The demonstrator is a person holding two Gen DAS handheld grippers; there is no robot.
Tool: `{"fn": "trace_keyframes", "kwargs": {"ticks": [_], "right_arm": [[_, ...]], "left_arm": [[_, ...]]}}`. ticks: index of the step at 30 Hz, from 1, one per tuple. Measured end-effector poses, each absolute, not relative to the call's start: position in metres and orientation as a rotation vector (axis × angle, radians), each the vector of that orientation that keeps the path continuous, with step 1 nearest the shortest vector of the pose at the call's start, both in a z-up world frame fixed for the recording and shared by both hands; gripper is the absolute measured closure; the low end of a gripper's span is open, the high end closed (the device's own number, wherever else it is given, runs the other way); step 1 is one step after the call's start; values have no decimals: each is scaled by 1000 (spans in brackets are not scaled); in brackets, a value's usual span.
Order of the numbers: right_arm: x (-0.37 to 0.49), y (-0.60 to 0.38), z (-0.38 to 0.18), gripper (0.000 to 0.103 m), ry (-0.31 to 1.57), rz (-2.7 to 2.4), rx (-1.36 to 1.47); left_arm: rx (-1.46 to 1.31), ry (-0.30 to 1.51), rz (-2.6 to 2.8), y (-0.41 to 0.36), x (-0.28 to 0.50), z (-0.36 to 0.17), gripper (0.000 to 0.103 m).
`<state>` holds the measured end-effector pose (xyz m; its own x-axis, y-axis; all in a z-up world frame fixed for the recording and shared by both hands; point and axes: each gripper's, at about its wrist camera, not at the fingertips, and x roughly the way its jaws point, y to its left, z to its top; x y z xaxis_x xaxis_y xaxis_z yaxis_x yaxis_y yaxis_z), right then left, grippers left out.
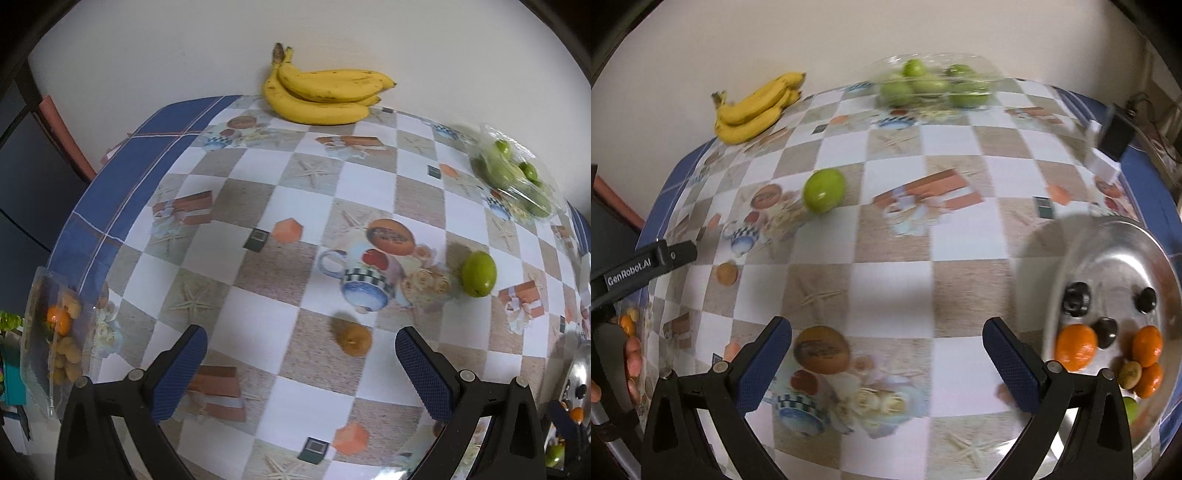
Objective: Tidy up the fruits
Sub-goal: 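Move the left gripper to the small brown fruit while the right gripper approaches the green apple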
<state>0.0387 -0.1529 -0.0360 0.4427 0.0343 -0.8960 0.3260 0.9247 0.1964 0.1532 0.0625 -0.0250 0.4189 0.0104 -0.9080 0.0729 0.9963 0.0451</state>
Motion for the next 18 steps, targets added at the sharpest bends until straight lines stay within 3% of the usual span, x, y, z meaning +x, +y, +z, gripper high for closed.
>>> {"fn": "trace_keyframes", "kwargs": {"ticks": [18], "right_arm": [[81, -102, -46, 0, 1118, -79, 294]], "left_arm": [[-8, 1173, -11, 98, 165, -38, 0]]}}
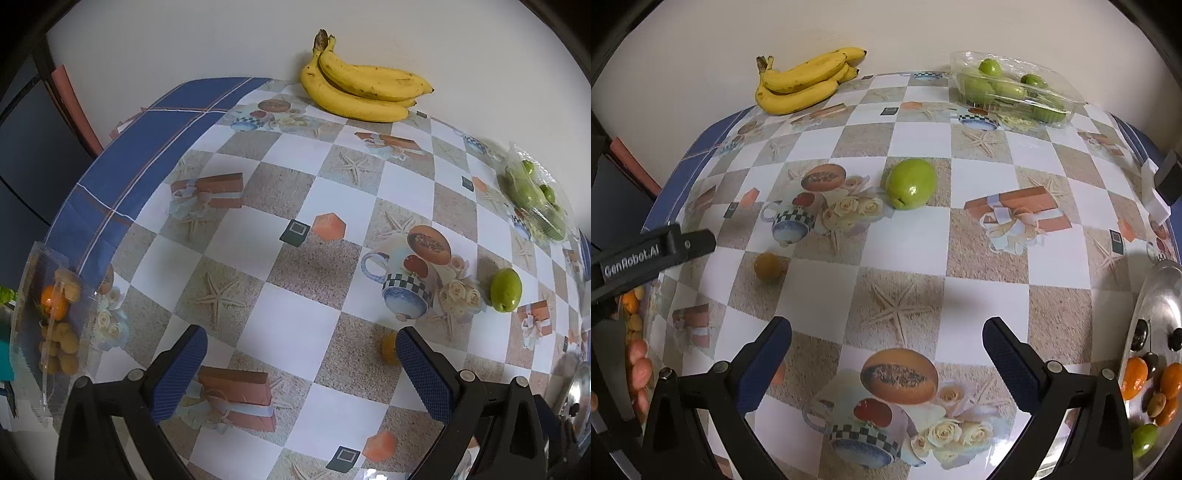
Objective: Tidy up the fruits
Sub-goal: 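Move the left gripper to the small brown fruit while the right gripper approaches the green apple, then close the left gripper on the small brown fruit while the right gripper grasps the green apple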
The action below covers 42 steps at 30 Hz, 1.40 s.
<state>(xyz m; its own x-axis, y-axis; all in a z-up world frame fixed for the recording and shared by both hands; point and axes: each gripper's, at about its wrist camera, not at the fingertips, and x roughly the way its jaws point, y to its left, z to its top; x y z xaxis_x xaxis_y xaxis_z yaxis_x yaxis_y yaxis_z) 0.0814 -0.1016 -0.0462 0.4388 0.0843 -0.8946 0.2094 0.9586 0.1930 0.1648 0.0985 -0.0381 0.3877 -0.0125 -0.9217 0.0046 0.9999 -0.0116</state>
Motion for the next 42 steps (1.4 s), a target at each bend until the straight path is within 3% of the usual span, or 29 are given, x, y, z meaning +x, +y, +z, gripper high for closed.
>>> {"fn": "trace_keyframes", "kwargs": {"ticks": [20, 24, 29, 34, 42], "right_arm": [[123, -147, -38, 0, 1030, -110, 435], [134, -151, -40, 1, 1016, -109, 449], [150, -148, -44, 26, 1005, -88, 442], [159, -145, -54, 42, 1022, -89, 431], [168, -144, -60, 53, 1022, -94, 411]], "left_arm": [[-115, 1258, -115, 76, 174, -58, 0], [-142, 1274, -118, 74, 174, -62, 7], [-130, 1296, -150, 63, 174, -67, 18], [-125, 1316, -173, 54, 175, -71, 30], [-144, 1338, -176, 52, 176, -79, 48]]}}
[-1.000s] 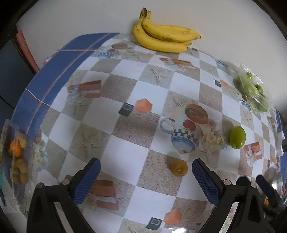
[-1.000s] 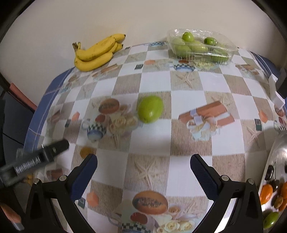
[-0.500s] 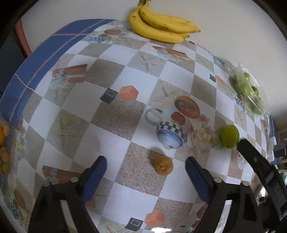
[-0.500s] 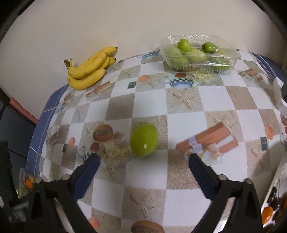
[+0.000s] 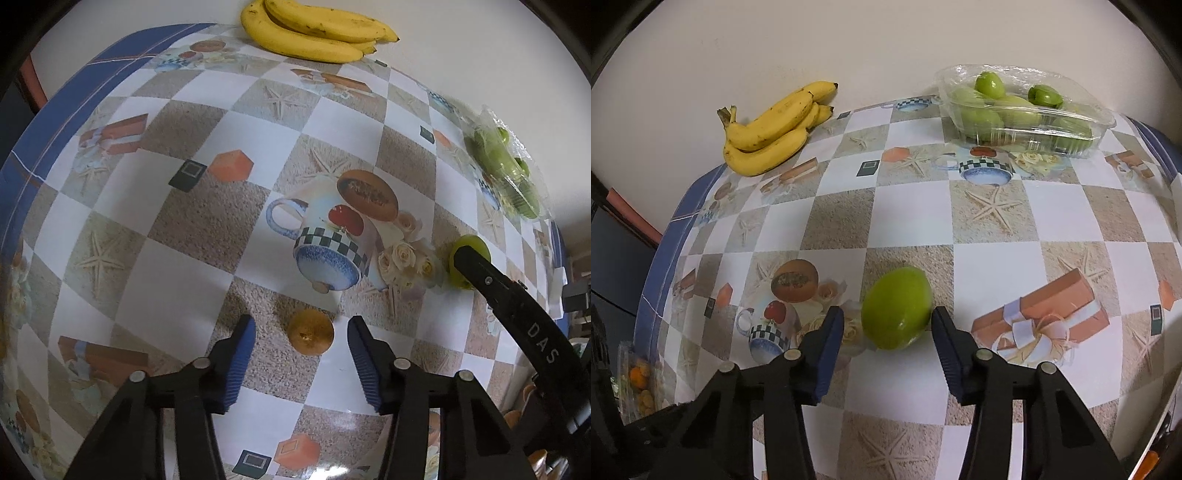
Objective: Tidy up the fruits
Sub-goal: 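Close the left gripper on the small brown fruit while the right gripper grasps the green apple, then lift and carry the brown fruit with the left gripper while the right gripper carries the apple toward the plate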
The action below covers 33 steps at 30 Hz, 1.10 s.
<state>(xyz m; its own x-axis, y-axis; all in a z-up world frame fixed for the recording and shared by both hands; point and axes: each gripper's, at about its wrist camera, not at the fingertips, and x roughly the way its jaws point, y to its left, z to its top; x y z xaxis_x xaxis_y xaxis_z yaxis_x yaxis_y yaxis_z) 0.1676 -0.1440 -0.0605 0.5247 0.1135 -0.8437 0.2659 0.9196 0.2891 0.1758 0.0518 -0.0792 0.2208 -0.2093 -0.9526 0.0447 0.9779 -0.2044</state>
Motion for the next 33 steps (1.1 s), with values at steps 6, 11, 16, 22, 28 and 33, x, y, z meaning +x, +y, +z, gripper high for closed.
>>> {"fn": "trace_keyframes", "kwargs": {"ticks": [6, 11, 16, 22, 28, 33], "right_arm": [[170, -146, -64, 62, 1022, -101, 418], [170, -149, -65, 62, 1017, -97, 445], [169, -149, -64, 62, 1024, -101, 436], [163, -149, -64, 62, 1034, -107, 440], [153, -148, -59, 62, 1044, -106, 445], [142, -147, -47, 62, 1034, -97, 474]], "left_arm": [[-151, 1338, -191, 51, 175, -79, 62], [-142, 1343, -197, 47, 175, -80, 76], [-144, 1337, -195, 50, 174, -78, 76], [-169, 1320, -189, 53, 177, -73, 76], [-182, 1287, -182, 57, 176, -60, 76], [-176, 1256, -174, 57, 174, -49, 76]]}}
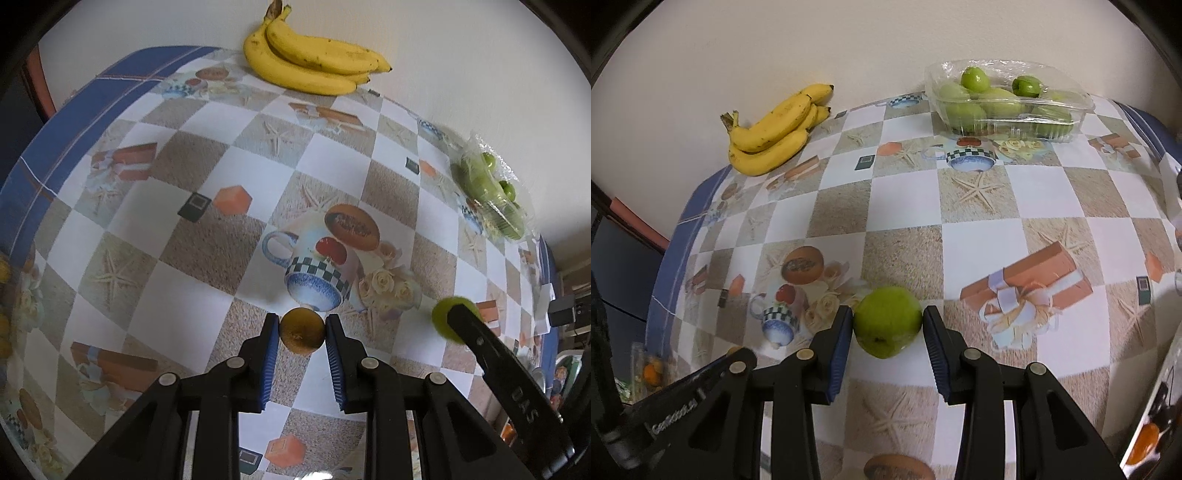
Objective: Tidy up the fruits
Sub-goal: 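Lift and carry the brown fruit with the left gripper while the right gripper carries the apple toward the plate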
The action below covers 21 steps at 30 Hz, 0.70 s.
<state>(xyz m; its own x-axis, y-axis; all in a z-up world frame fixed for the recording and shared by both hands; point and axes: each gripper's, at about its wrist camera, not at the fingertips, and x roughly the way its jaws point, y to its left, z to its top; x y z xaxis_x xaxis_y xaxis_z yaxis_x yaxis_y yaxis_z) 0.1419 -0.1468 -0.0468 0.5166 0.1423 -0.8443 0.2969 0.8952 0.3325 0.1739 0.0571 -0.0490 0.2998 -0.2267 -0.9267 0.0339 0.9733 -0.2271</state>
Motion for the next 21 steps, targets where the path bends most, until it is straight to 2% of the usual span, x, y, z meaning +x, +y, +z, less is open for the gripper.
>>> {"fn": "trace_keyframes", "kwargs": {"ticks": [21], "right_arm": [[76, -156, -1, 62, 1001, -98, 482]], "left_arm": [[-154, 1164, -165, 47, 149, -10, 76]]}}
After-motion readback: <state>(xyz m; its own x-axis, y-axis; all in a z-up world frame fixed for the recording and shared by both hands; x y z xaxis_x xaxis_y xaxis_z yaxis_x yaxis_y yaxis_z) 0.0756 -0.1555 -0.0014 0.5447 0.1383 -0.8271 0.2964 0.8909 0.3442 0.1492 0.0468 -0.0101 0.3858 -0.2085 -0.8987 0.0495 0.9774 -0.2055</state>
